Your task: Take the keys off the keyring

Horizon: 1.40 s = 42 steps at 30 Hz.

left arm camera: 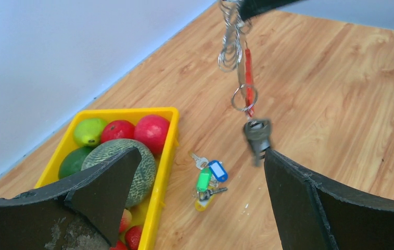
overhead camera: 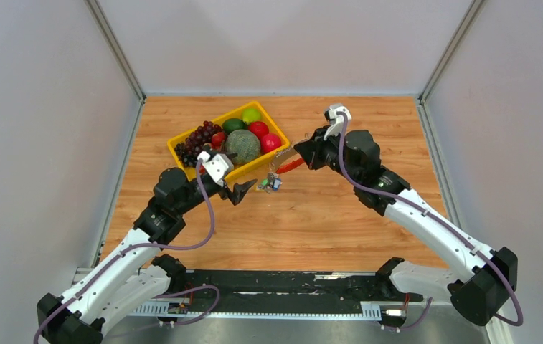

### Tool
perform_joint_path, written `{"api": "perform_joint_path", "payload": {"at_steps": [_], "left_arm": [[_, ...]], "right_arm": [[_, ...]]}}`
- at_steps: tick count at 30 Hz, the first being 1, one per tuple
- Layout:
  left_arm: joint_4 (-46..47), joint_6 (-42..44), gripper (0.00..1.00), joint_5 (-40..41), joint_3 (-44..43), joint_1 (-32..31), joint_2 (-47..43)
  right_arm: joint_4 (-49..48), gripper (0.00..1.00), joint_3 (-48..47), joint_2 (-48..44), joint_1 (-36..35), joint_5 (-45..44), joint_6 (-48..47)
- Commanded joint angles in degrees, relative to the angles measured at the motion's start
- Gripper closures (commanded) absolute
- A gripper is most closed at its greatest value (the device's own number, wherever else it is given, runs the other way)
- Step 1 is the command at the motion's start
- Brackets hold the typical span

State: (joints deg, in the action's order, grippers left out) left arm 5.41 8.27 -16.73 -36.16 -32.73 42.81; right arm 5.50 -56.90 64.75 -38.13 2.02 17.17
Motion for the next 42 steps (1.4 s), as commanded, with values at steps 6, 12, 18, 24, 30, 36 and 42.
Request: {"api": "perform_joint_path", "payload": {"at_steps": [6,12,18,24,30,36,42], "left_arm": [[5.16,8.22,0.02,-14.0,2.91,0.29,-0.97],[7.84,5.85,0.02,-19.23,3.53,0.3,-0.37],[9.0,5.0,0.02,-21.88,3.84,0.3,-0.36],[10.28,4.19,0.02,-24.58,4.14,0.3,-0.33],[11.24,3.57,0.03,-23.73,4.23,0.3,-0.44],[11.1,3.59,0.07,-21.17,4.06,0.26,-0.47],[9.42,3.82,0.17,-13.94,3.22,0.3,-0.68]], "right_arm": [[-3.39,1.0,-5.64,-3.46,-0.19,10.46,4.73],[-3.8,1.0,-6.43,-4.01,-0.19,12.22,5.96],[-4.88,1.0,-7.55,-3.84,-0.34,13.46,6.93],[-7.09,1.0,-8.08,-3.18,-0.61,13.79,7.94],[-10.85,1.0,-7.53,-3.16,-2.11,12.6,9.43],[-12.27,1.0,-8.53,-1.99,-4.01,12.75,9.88],[-12.79,1.0,-8.75,-1.79,-5.82,12.44,10.08]]}}
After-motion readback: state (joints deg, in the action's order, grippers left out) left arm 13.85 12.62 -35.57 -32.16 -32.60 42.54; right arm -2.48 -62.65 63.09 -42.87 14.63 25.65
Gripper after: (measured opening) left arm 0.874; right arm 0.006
